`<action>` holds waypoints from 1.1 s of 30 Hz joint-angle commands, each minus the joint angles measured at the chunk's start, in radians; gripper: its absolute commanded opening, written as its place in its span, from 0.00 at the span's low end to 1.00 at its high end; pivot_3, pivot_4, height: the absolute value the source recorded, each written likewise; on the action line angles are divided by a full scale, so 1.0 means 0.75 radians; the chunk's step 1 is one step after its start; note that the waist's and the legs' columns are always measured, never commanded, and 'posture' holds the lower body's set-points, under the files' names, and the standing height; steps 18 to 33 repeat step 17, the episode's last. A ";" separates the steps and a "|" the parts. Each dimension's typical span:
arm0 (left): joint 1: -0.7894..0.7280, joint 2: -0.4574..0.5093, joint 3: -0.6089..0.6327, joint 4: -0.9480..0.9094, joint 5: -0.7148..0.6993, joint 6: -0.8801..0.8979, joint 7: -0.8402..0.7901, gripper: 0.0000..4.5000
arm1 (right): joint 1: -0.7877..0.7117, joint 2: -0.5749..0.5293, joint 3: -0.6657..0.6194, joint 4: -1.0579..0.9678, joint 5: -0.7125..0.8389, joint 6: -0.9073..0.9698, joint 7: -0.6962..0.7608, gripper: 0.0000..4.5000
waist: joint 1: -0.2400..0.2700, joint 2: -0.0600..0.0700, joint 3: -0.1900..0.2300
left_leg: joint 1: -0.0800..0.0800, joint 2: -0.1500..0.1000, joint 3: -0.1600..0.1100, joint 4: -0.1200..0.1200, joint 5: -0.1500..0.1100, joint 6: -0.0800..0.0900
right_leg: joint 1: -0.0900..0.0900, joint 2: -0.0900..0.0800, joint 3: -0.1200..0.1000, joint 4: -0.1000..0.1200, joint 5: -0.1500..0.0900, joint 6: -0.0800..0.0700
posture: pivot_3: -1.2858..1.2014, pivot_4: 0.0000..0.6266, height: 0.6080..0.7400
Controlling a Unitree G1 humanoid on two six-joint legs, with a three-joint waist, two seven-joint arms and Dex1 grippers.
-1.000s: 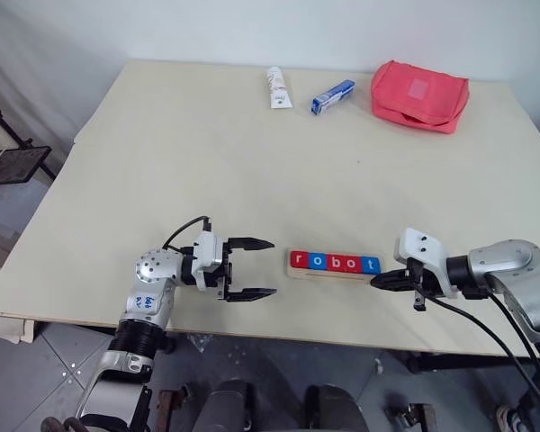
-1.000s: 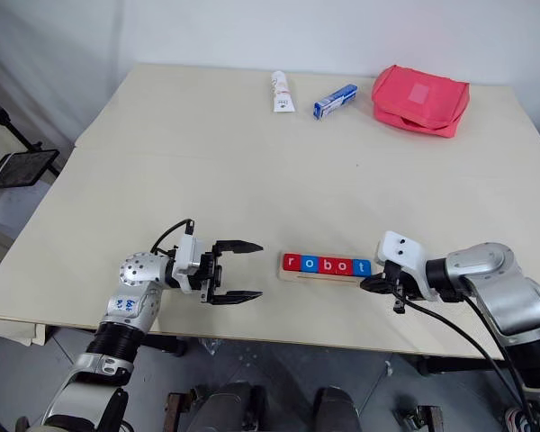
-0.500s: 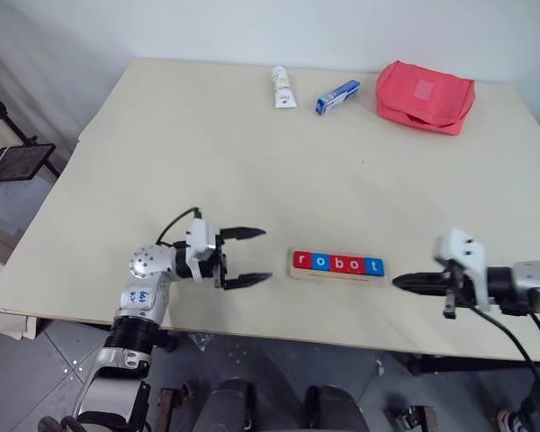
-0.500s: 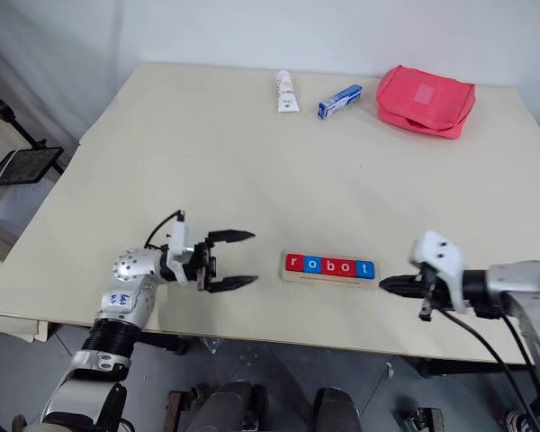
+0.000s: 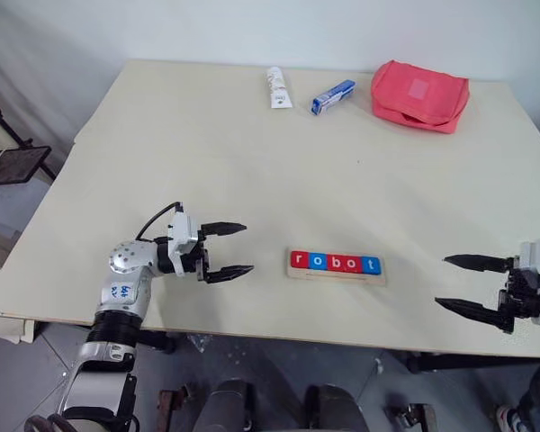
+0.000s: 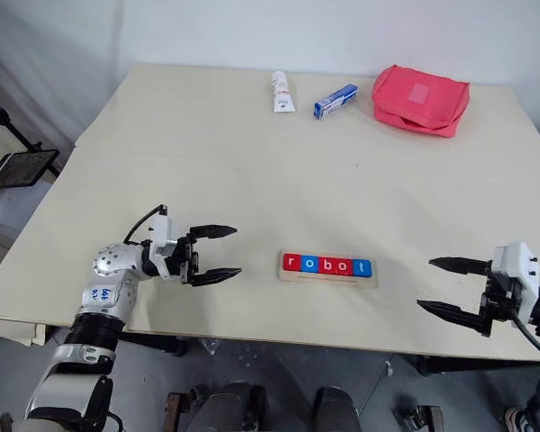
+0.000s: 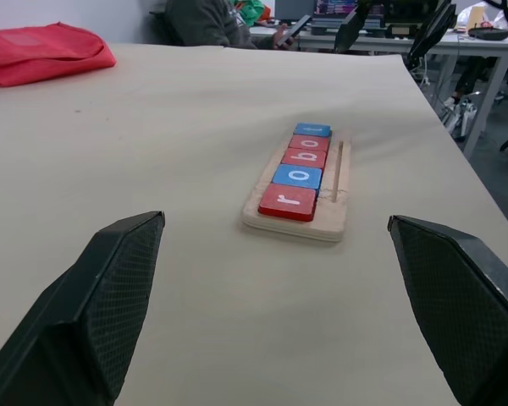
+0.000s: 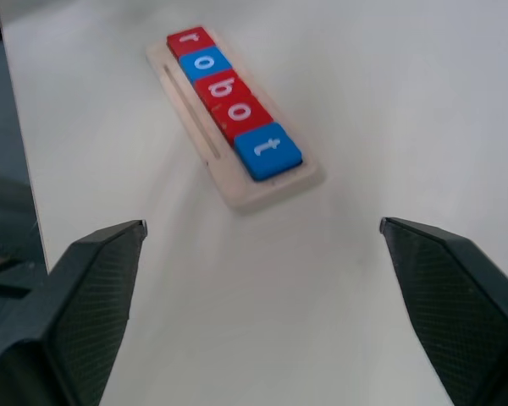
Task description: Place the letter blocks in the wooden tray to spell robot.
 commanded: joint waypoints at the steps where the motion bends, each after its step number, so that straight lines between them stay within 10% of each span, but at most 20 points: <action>1: -0.016 0.043 0.033 0.013 -0.032 0.020 -0.047 1.00 | -0.042 -0.063 -0.025 0.139 0.000 -0.096 0.096 0.99 | 0.000 0.000 0.000 | 0.000 0.000 0.000 0.000 0.000 0.000 | 0.000 0.000 0.000 0.000 0.000 0.000 | 0.52 0.24 1.00; 33: -0.015 0.104 0.083 -0.051 -0.160 0.114 -0.225 1.00 | -0.083 -0.162 -0.020 0.308 0.141 -0.077 0.152 0.99 | 0.000 0.000 0.000 | 0.000 0.000 0.000 0.000 0.000 0.000 | 0.000 0.000 0.000 0.000 0.000 0.000 | 0.52 0.24 1.00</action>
